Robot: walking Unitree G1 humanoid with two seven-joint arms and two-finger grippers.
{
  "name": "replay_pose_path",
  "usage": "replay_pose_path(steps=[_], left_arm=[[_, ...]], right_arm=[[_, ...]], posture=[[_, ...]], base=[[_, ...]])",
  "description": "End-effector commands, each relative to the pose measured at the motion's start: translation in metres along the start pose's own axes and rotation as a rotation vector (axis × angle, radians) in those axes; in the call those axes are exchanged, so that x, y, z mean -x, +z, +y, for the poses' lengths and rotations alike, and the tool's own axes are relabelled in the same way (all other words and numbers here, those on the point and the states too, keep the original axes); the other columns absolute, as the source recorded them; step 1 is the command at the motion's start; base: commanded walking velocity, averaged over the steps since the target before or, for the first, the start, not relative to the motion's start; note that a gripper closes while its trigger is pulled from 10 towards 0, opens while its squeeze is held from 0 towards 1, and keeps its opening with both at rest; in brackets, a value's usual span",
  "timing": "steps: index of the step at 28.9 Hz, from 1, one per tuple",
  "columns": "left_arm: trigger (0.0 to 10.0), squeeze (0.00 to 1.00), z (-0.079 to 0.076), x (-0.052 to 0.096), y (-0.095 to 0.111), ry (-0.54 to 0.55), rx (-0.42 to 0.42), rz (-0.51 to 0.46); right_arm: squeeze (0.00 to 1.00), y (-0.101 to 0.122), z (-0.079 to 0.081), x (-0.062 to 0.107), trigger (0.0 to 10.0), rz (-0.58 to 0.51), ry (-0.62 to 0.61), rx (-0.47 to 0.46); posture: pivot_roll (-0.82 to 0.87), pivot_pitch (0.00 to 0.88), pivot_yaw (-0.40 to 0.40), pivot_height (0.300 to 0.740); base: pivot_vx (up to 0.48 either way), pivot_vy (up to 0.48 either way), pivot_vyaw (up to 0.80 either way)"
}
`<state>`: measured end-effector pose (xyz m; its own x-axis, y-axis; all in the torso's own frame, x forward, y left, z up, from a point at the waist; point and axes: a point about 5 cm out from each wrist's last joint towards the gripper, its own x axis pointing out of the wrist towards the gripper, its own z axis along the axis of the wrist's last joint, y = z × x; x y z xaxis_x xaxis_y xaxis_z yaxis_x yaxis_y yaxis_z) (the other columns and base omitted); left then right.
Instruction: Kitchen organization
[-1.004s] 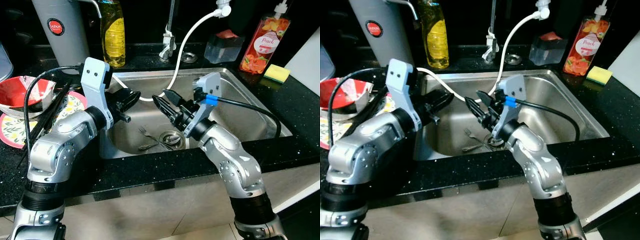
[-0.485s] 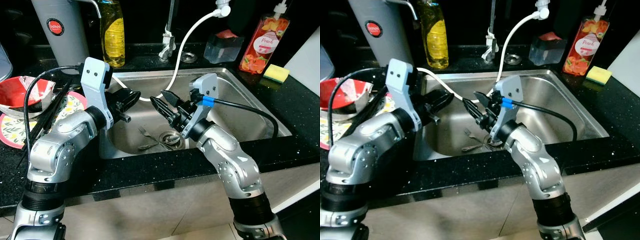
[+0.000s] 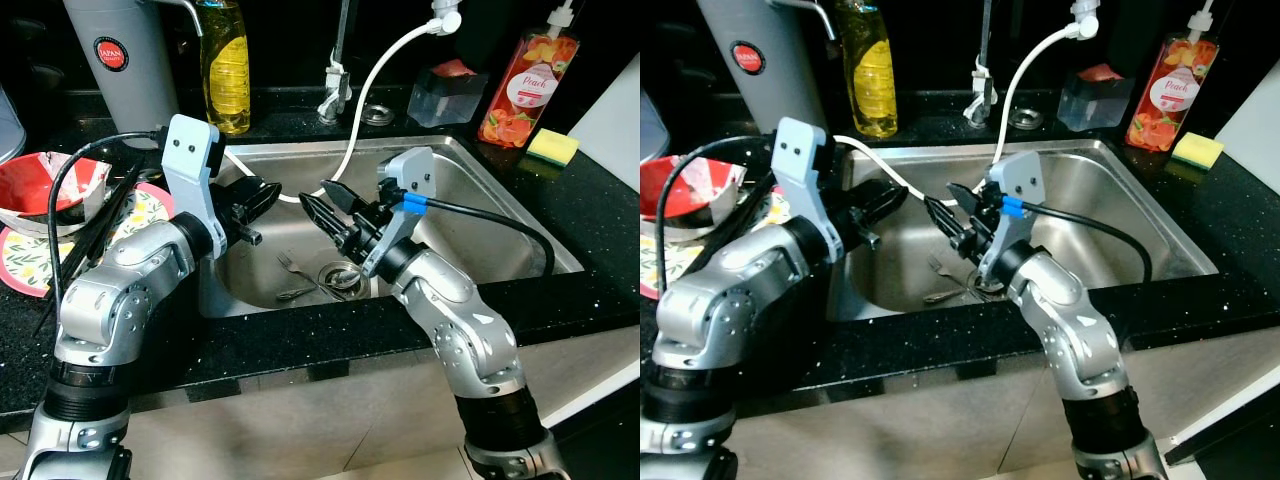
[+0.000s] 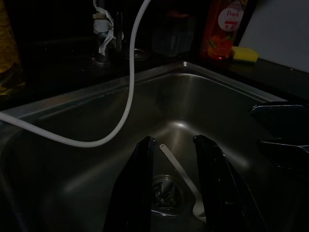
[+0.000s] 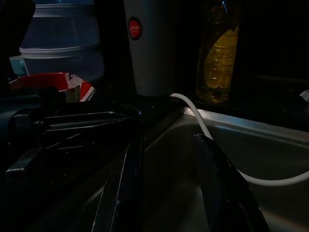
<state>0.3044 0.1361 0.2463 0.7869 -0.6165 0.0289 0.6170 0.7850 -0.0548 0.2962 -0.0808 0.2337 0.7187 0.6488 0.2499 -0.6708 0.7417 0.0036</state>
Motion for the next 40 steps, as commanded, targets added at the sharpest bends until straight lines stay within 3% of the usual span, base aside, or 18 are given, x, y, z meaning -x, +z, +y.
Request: replay_pose_path(steps=[1,40], left_arm=[[10.0,0.0,-0.0024,0.0008,0.0011,-0.007,-0.025,-0.001],[10.0,0.0,-0.0023,0.0022,0.0013,-0.003,-0.027,-0.003]], right_arm=[[0.0,-0.0009,-0.0033,0.003,10.0,-0.004,-0.017,0.0],[0.0,-0.0013,-0.0026,0.0033,10.0,-0.006,-0.021,-0.003]], posture=[[0.04,0.0,-0.042,0.74],[0.04,0.0,-0.042,0.74]], base=[[0.0,0.0,0.0],[0.0,0.0,0.0]])
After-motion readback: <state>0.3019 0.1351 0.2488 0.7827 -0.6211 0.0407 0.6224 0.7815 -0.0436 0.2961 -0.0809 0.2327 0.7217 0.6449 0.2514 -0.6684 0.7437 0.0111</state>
